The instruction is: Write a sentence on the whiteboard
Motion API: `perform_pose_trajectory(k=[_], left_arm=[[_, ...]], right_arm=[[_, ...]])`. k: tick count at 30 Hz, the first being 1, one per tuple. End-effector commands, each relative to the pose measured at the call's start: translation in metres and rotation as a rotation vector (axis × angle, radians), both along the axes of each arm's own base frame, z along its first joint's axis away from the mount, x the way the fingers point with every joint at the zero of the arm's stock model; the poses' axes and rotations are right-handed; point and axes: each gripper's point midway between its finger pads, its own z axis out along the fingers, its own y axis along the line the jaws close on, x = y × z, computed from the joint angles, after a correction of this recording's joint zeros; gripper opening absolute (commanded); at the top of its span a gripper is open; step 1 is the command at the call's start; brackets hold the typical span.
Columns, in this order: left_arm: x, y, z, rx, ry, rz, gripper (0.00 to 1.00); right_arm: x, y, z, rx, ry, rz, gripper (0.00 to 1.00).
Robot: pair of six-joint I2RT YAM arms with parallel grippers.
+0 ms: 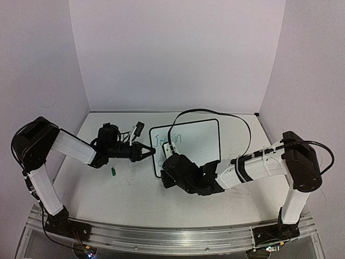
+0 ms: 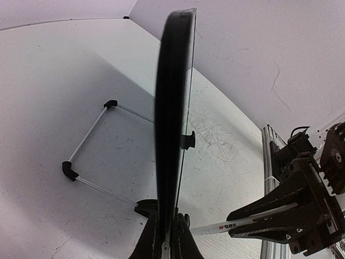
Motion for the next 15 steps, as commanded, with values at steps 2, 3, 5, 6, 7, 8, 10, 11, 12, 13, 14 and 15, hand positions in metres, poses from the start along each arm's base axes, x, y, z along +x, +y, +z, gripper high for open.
perform_pose_trajectory(k=[2, 3, 5, 6, 7, 8, 10, 11, 12, 13, 14, 15], left_arm=[[-0.002, -0.004, 0.018, -0.031, -0.057, -0.024, 0.0], [-0.002, -0.004, 0.018, -0.03, -0.057, -0.024, 0.0], [-0.002, -0.004, 0.017, -0.03, -0.057, -0.024, 0.0], [-0.002, -0.004, 0.017, -0.029, -0.056, -0.024, 0.0], [-0.002, -0.004, 0.017, -0.029, -0.056, -0.024, 0.0], [-0.002, -0.004, 0.017, -0.028, -0.055, -0.024, 0.0], [-0.002, -0.005, 0.016, -0.028, -0.054, -0.025, 0.0], [-0.003, -0.005, 0.016, -0.027, -0.054, -0.026, 0.0], [-0.003, -0.005, 0.016, -0.027, -0.053, -0.026, 0.0], [-0.002, -0.005, 0.015, -0.027, -0.053, -0.025, 0.0], [-0.003, -0.005, 0.016, -0.028, -0.055, -0.026, 0.0], [-0.003, -0.005, 0.016, -0.027, -0.054, -0.026, 0.0]], right_arm=[[0.024, -0.016, 0.025, 0.008, -0.07, -0.102, 0.0], [0.025, -0.017, 0.026, 0.009, -0.073, -0.105, 0.0], [0.027, -0.018, 0.029, 0.012, -0.079, -0.108, 0.0], [0.027, -0.018, 0.03, 0.014, -0.081, -0.107, 0.0], [0.028, -0.017, 0.03, 0.015, -0.082, -0.107, 0.0], [0.028, -0.017, 0.031, 0.016, -0.084, -0.107, 0.0], [0.029, -0.017, 0.033, 0.019, -0.088, -0.107, 0.0], [0.029, -0.017, 0.035, 0.022, -0.091, -0.106, 0.0], [0.03, -0.017, 0.036, 0.025, -0.093, -0.106, 0.0], [0.03, -0.017, 0.037, 0.027, -0.096, -0.106, 0.0], [0.03, -0.016, 0.039, 0.031, -0.099, -0.105, 0.0], [0.031, -0.016, 0.04, 0.032, -0.101, -0.103, 0.0]])
